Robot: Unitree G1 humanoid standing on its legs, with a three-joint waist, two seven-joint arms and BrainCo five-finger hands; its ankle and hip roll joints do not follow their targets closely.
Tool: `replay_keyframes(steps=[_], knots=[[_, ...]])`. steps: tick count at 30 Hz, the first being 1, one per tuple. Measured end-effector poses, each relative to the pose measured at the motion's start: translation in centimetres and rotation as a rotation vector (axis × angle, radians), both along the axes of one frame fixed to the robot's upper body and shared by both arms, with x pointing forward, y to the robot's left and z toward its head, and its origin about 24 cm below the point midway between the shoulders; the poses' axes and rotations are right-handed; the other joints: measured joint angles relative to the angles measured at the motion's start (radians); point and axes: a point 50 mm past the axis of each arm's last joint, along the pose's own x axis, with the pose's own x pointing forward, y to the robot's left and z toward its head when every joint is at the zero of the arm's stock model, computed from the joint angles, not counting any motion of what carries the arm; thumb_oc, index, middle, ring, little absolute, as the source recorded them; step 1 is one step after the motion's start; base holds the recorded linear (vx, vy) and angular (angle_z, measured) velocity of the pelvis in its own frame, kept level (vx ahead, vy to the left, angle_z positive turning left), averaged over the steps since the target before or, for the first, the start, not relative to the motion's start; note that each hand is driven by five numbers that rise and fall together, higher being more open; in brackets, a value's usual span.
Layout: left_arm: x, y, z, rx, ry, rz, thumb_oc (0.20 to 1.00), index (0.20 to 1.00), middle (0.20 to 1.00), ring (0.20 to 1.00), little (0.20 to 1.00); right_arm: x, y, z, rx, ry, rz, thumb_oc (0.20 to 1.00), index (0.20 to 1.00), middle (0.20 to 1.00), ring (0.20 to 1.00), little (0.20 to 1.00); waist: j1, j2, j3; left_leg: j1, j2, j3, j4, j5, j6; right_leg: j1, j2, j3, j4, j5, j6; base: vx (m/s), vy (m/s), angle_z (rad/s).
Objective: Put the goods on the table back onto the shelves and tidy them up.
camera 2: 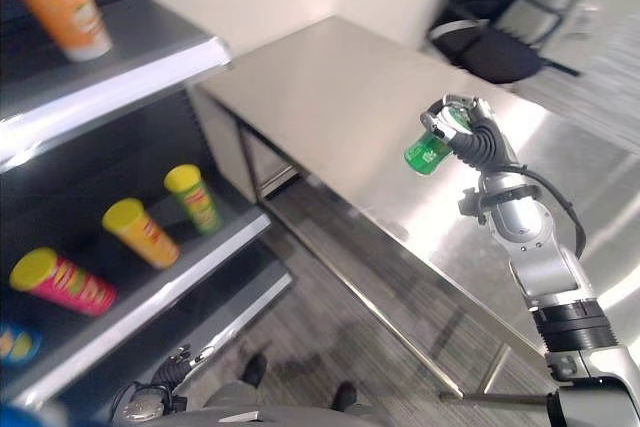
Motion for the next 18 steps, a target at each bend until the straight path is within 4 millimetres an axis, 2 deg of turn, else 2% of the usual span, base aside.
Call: replay_keyframes(steps=[1,2,3,5,7,8,10,11,13,14,15,16,17,18], knots=[[-0.6,0.1,-0.2,-0.001,0.016,0.009,1.000,1.000,1.000,1.000,1.000,-0.1,-0.1,0.3,-0.002,-0.011,-0.005,0.200,0.200,0.200,0.200,0.200,0.015,0.006,0.004,-0.007,0.018,0.156,0.008,-0.026,0.013,-0.003,0.001,-0.021,0.000,-0.004,-0.012,-0.11,0.004,0.68],[-1.3,0.6,-0.3,0.010,0.037,0.021,1.000,1.000,1.000,1.000,1.000,-0.1,0.0,0.2,0.007,-0.018,-0.004,0.200,0.200,0.200,0.200,0.200,0.045,-0.014,0.006,-0.006,0.023,0.218,0.032,-0.031,0.014,-0.019,-0.015,-0.021,0.005,-0.001,-0.031,-0.12,0.048,0.23],[-1.8,1.6,-0.2,0.029,0.051,0.042,1.000,1.000,1.000,1.000,1.000,-0.1,0.3,0.4,0.007,-0.028,0.006,0.200,0.200,0.200,0.200,0.200,0.059,-0.049,0.021,-0.002,0.023,0.248,0.079,-0.037,0.006,-0.024,-0.045,-0.022,0.003,0.008,-0.045,-0.14,0.061,0.09],[-2.3,2.8,0.0,0.053,0.060,0.083,1.000,1.000,1.000,1.000,1.000,-0.2,0.2,0.8,0.009,-0.045,0.004,0.200,0.200,0.200,0.200,0.200,0.044,-0.096,0.046,0.043,0.052,0.250,0.106,-0.047,-0.008,-0.017,-0.086,-0.047,0.003,0.010,-0.046,-0.11,0.053,0.35],[-2.3,3.1,0.0,0.059,0.060,0.100,1.000,1.000,1.000,1.000,1.000,-0.3,0.0,0.9,0.010,-0.050,-0.004,0.200,0.200,0.200,0.200,0.200,0.014,-0.093,0.044,0.109,0.127,0.256,0.132,-0.049,-0.010,0.001,-0.095,-0.093,0.003,0.019,-0.037,-0.05,0.055,0.53],[-2.2,3.1,0.0,0.058,0.056,0.099,1.000,1.000,1.000,1.000,1.000,-0.3,0.0,0.9,0.010,-0.048,-0.007,0.200,0.200,0.200,0.200,0.200,-0.010,-0.081,0.037,0.141,0.157,0.284,0.144,-0.051,-0.013,0.012,-0.101,-0.114,0.005,0.021,-0.027,-0.10,0.117,0.60],[-1.9,2.6,0.0,0.045,0.047,0.096,1.000,1.000,1.000,1.000,1.000,-0.5,-0.4,1.6,0.002,-0.071,-0.020,0.200,0.200,0.200,0.200,0.200,-0.035,-0.060,0.025,0.194,0.182,0.341,0.145,-0.040,-0.006,0.016,-0.117,-0.138,0.013,0.047,0.013,-0.08,0.138,0.67],[-1.0,2.1,0.1,0.033,0.020,0.086,1.000,1.000,1.000,1.000,1.000,-0.8,-1.0,1.8,0.013,-0.088,-0.045,0.200,0.200,0.200,0.200,0.200,-0.067,-0.048,0.014,0.215,0.144,0.359,0.070,-0.048,-0.010,0.019,-0.148,-0.159,0.027,0.061,0.034,-0.05,0.169,0.98],[-0.2,2.3,0.5,0.043,-0.013,0.071,1.000,1.000,1.000,1.000,1.000,-0.9,-1.2,1.7,0.014,-0.084,-0.053,0.200,0.200,0.200,0.200,0.200,-0.067,-0.055,-0.005,0.218,0.097,0.354,0.033,-0.054,0.000,0.019,-0.194,-0.144,0.041,0.065,0.049,-0.05,0.240,0.85],[-0.1,2.4,0.6,0.046,-0.016,0.067,1.000,1.000,1.000,1.000,1.000,-1.0,-1.3,1.8,0.015,-0.087,-0.056,0.200,0.200,0.200,0.200,0.200,-0.063,-0.057,-0.016,0.209,0.086,0.355,0.032,-0.064,0.017,0.019,-0.206,-0.140,0.041,0.062,0.066,-0.03,0.145,0.60],[0.3,2.3,0.6,0.047,-0.021,0.054,1.000,1.000,1.000,1.000,1.000,-1.3,-1.9,1.8,0.019,-0.092,-0.073,0.200,0.200,0.200,0.200,0.200,-0.058,-0.059,-0.028,0.194,0.072,0.362,0.030,-0.077,0.032,0.025,-0.220,-0.152,0.040,0.067,0.098,0.00,0.006,0.99],[0.0,2.0,0.5,0.047,-0.012,0.032,1.000,1.000,1.000,1.000,1.000,-1.5,-2.4,1.8,0.024,-0.091,-0.098,0.200,0.200,0.200,0.200,0.200,-0.063,-0.036,-0.045,0.189,0.073,0.371,-0.001,-0.093,0.059,0.029,-0.218,-0.167,0.048,0.055,0.114,0.00,0.001,0.90],[0.0,2.0,0.5,0.046,-0.011,0.030,1.000,1.000,1.000,1.000,1.000,-1.5,-2.3,1.9,0.023,-0.096,-0.093,0.200,0.200,0.200,0.200,0.200,-0.056,-0.028,-0.048,0.189,0.076,0.382,-0.015,-0.107,0.073,0.021,-0.216,-0.164,0.057,0.046,0.138,-0.06,0.385,0.66],[-0.6,2.0,0.4,0.047,0.003,0.035,1.000,1.000,1.000,1.000,1.000,-1.5,-2.3,1.9,0.023,-0.096,-0.091,0.200,0.200,0.200,0.200,0.200,-0.051,-0.027,-0.048,0.188,0.080,0.388,-0.023,-0.108,0.073,0.015,-0.213,-0.163,0.059,0.047,0.140,-0.07,0.491,0.03]])
